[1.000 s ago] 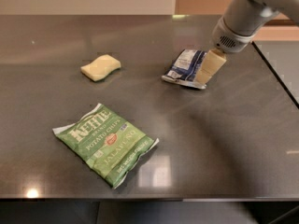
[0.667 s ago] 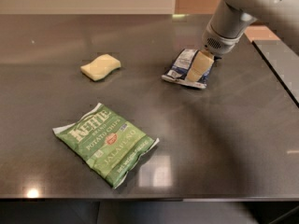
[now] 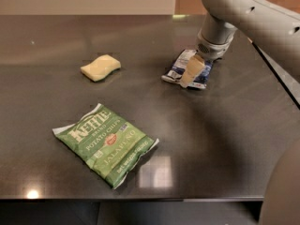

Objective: Move blue chip bag near green jalapeno chip bag

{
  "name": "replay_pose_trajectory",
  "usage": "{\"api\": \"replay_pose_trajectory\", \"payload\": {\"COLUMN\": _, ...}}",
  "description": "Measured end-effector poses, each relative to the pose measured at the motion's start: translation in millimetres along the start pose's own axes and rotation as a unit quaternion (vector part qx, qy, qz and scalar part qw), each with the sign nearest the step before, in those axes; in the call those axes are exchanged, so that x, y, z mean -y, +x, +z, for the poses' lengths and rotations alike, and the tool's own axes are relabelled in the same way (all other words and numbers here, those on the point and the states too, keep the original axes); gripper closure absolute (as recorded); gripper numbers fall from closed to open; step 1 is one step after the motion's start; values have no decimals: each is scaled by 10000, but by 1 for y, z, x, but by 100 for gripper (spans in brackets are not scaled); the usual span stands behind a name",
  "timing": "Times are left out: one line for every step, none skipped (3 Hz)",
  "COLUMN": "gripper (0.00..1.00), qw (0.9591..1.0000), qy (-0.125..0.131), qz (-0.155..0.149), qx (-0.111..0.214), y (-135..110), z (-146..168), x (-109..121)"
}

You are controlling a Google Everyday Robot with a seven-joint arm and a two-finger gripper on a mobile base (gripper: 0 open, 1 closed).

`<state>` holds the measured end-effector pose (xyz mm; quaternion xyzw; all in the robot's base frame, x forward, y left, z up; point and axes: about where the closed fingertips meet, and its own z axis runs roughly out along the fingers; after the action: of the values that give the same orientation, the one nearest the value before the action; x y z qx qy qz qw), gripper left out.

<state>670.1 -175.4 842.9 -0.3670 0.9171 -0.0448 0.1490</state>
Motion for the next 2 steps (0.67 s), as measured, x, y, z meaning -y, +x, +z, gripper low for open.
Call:
{"api": "replay_pose_trajectory", "payload": {"gripper": 0, "qw": 9995, "qy": -29, "qz": 268, "qx": -140, "y": 3, "z": 11, "x": 4}}
{"api": "replay_pose_trajectory", "payload": {"gripper": 18, "qw": 9986, "qy": -168, "qz": 458, "qx": -205, "y": 3, "z": 16, "x": 3}}
